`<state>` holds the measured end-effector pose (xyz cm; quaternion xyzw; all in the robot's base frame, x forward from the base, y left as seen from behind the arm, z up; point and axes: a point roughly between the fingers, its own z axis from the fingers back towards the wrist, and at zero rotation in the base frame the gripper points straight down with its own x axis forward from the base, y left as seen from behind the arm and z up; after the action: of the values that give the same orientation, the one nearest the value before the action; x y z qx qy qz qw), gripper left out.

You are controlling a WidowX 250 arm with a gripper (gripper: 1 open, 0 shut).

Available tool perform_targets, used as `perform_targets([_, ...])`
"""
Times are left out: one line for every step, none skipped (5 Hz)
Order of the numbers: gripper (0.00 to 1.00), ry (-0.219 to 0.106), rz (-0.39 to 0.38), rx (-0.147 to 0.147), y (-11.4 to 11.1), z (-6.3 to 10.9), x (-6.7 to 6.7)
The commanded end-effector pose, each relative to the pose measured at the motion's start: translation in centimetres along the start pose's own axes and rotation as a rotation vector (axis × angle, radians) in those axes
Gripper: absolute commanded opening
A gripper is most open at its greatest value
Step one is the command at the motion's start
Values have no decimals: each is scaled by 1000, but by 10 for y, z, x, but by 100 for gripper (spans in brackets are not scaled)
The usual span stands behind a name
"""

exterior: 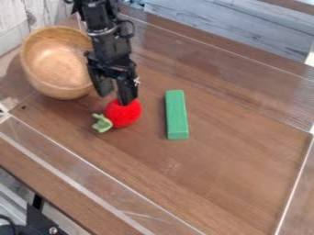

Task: Move the red object to the right side of the table

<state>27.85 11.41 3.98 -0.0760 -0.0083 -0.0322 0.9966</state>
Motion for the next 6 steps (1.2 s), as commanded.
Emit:
perform_targets([100, -56, -19, 15, 0, 29, 12])
perform_targets([100, -55, -50, -5, -14, 36, 11])
perform_targets([100, -43, -70, -18, -7, 18, 10])
perform_targets([100, -34, -90, -31, -1, 0, 9])
perform_targets([100, -33, -105, -32, -17, -13, 7])
perform_targets([100, -30, -118, -33, -32, -17, 6])
